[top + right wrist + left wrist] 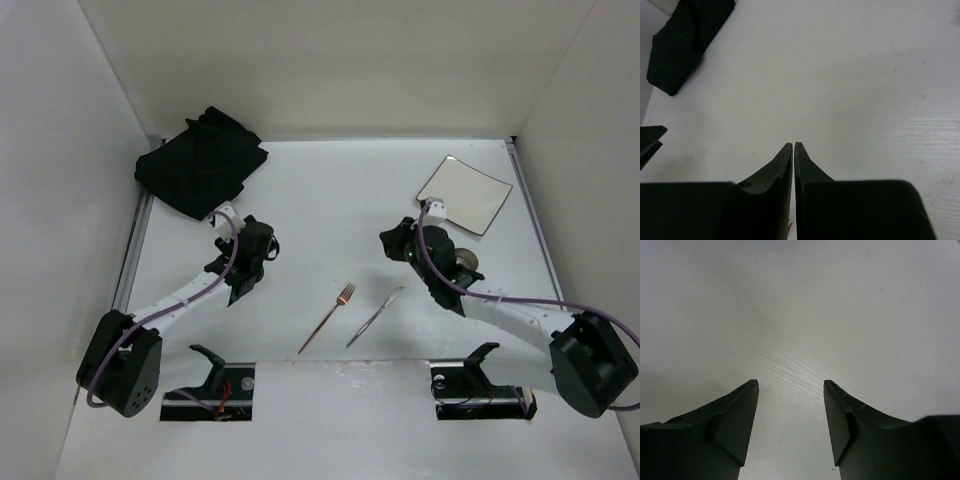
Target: Set the dinner table for one person
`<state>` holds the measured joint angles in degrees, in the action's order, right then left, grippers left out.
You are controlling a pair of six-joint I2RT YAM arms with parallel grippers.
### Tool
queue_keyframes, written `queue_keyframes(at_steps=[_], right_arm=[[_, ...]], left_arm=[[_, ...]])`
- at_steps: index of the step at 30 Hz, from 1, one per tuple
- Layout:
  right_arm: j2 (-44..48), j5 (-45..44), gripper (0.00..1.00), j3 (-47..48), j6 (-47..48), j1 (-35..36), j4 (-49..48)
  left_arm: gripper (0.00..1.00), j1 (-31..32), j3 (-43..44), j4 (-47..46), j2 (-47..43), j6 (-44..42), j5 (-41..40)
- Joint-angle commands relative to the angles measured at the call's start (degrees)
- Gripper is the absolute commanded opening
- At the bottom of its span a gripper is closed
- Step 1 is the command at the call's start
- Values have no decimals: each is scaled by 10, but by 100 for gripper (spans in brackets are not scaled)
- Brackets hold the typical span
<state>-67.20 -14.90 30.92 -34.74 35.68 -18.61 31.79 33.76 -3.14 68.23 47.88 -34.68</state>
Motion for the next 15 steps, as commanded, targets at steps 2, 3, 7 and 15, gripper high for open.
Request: queue_keyframes(at_steps=[2,3,7,15], right_arm=[[8,3,16,-2,-2,-8,-33],[7,3,23,-1,-2,-8,-33],[3,7,60,-2,1,-8,-41],[0,25,82,-2,-1,-8,-44]], left_arm=[[54,-54,44,-40,13,9,-36],[56,-68,51,-49,16,18,-36],[57,-127,96,-82,52,37,-25],[58,-270,203,-100,203,91,50]])
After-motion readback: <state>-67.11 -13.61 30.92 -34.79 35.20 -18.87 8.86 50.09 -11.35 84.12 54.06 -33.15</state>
